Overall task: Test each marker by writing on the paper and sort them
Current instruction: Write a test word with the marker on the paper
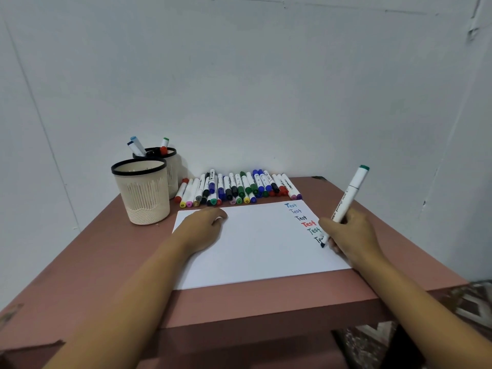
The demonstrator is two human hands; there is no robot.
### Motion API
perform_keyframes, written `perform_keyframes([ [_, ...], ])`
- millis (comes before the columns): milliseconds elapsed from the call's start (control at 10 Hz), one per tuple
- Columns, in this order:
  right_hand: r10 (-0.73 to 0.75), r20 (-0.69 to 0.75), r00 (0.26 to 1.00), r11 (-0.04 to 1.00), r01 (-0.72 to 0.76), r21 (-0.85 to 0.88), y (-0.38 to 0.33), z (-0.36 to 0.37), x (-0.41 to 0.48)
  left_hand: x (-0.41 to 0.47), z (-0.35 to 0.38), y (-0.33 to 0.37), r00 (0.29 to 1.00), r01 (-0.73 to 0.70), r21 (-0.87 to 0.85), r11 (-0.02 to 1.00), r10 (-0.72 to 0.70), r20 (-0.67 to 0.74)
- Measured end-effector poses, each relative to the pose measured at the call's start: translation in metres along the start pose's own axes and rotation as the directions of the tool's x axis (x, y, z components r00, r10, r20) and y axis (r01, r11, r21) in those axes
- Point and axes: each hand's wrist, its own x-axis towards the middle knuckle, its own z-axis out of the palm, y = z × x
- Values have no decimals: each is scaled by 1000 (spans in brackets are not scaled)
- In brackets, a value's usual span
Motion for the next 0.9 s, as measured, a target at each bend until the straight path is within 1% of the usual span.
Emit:
perform_keyframes([
  [200, -8, 21, 1000, 1000, 9, -14, 0, 0, -2, 0, 0, 0, 1000, 6, 0, 1000, -6, 5],
  [400, -28, -44, 999, 999, 27, -39, 3, 0, 1, -1, 0, 0, 1000, 7, -5, 1000, -7, 2],
  [500, -8, -18, 1000, 1000, 8, -11, 2, -1, 0, 0, 0, 0, 1000, 7, -6, 1000, -7, 3],
  [600, -16, 0, 1000, 999, 16, -33, 1, 0, -2, 2, 0, 0, 1000, 7, 0, 1000, -7, 10],
  [700, -64, 18, 998, 989, 66, -129, 0, 0, -3, 1, 0, 0, 1000, 3, 9, 1000, -3, 10],
  [800, -68, 13, 998, 990, 70, -125, 0, -1, -2, 1, 1, -1, 1000, 5, 4, 1000, -5, 3],
  [900, -30, -91, 995, 1000, 30, -8, 2, -5, -1, 1, 1, -2, 1000, 8, 1, 1000, -8, 3],
])
